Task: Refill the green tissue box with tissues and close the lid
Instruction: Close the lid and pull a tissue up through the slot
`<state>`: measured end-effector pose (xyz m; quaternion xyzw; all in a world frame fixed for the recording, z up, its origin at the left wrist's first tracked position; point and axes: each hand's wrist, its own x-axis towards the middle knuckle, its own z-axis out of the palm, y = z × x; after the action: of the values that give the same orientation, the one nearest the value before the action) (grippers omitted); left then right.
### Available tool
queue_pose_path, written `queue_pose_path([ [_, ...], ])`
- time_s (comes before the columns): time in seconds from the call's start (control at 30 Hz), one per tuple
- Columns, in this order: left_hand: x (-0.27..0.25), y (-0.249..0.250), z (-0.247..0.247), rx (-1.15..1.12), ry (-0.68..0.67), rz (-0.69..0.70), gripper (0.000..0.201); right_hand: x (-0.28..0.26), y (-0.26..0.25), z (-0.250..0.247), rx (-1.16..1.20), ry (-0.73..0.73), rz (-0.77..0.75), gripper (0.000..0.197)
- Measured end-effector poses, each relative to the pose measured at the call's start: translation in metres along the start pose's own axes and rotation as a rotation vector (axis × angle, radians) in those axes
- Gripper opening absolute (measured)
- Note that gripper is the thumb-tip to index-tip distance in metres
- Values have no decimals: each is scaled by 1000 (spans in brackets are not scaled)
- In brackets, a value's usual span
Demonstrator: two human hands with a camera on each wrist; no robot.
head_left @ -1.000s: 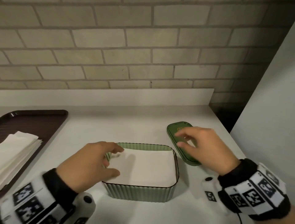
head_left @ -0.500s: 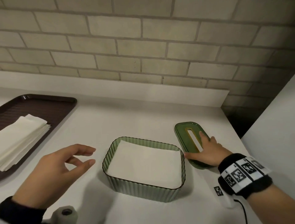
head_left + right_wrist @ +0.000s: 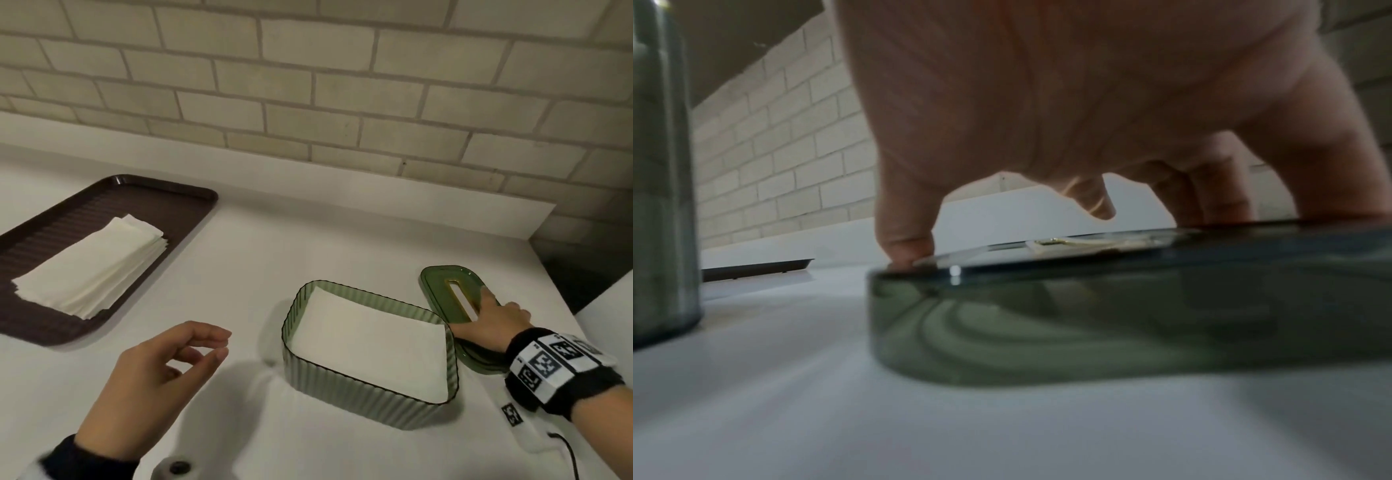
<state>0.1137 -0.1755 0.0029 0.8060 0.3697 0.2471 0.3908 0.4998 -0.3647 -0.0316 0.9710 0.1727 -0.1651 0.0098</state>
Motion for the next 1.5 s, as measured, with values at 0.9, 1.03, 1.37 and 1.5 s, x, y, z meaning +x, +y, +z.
queue_pose_path([
  [0.9,32,-70,-79,-100,-95,-12,29,-134,-84,-82,45,-196,-746,124],
  [1.03,41,-82,-82,-95,-114,-11,31,-141,-94,-73,-92,-229,-732,124],
  [1.37,53,-75,-75,-117,-234,30,31,-144,-95,-62,-192,-203,-728,125],
  [1.5,53,-50,-62,-196,-310,60,50,-142,-92,-62,-180,-220,-723,126],
])
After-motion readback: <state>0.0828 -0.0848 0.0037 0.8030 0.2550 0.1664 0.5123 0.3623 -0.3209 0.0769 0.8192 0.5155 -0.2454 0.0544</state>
